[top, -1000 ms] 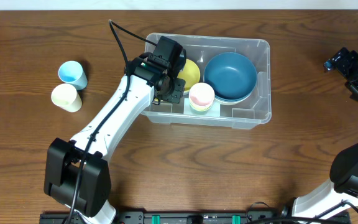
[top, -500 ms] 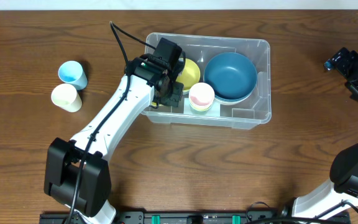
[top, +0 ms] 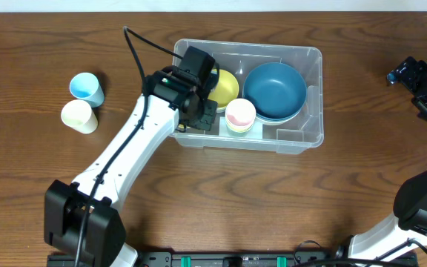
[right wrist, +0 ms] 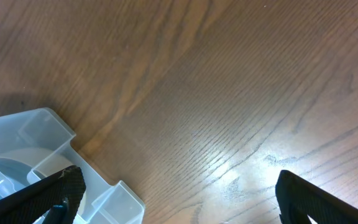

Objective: Pack container
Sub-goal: 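Carry the yellow cup into the bin beside the yellow bowl, then lower the yellow cup into the bin between the bowl and cup stack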

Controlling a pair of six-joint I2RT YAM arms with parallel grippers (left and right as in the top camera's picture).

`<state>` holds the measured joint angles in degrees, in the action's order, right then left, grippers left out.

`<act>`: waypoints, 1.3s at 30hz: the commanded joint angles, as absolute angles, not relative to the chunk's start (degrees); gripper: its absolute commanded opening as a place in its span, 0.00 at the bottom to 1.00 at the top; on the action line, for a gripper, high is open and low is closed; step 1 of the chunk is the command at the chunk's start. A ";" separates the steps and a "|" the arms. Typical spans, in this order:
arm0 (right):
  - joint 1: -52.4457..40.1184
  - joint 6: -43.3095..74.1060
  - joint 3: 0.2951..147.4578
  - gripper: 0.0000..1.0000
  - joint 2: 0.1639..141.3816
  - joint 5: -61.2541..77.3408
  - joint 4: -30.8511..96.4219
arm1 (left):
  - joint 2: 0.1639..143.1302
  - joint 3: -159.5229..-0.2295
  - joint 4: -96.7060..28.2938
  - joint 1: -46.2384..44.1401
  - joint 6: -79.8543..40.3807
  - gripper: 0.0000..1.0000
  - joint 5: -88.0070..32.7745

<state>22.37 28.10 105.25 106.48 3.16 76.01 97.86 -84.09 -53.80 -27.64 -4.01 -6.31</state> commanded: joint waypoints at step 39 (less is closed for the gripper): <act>22.48 28.69 105.12 0.99 106.06 3.05 76.05 | 104.38 -80.82 -49.32 -29.87 -3.66 0.09 -2.94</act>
<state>22.37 28.08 105.25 106.45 3.16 76.01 104.03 -81.19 -49.43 -29.76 -3.97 -3.86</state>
